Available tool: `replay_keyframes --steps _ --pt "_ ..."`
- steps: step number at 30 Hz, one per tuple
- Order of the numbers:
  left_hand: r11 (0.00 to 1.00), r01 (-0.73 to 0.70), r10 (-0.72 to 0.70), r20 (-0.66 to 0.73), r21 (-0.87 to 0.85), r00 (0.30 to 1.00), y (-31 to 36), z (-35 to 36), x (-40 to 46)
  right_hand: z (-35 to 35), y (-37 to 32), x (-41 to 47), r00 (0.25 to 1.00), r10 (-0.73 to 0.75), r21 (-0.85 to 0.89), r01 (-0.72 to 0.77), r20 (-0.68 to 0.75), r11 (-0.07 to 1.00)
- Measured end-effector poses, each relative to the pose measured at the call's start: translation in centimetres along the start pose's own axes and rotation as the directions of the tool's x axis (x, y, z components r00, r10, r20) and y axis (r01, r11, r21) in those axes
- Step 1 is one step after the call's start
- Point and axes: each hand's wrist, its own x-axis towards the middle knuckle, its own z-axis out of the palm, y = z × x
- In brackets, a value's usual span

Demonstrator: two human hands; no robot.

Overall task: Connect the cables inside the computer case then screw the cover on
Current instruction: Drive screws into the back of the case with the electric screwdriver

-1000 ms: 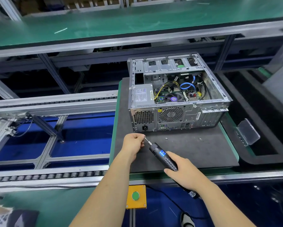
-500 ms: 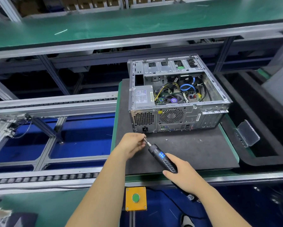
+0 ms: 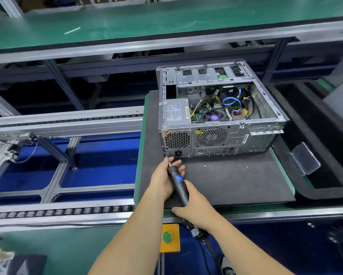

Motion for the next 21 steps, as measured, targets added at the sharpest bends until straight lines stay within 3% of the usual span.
replay_keyframes --steps 21 --pt "0.992 0.037 -0.036 -0.011 0.121 0.999 0.4 -0.7 1.3 2.3 -0.6 0.5 0.994 0.067 0.168 -0.052 -0.083 0.984"
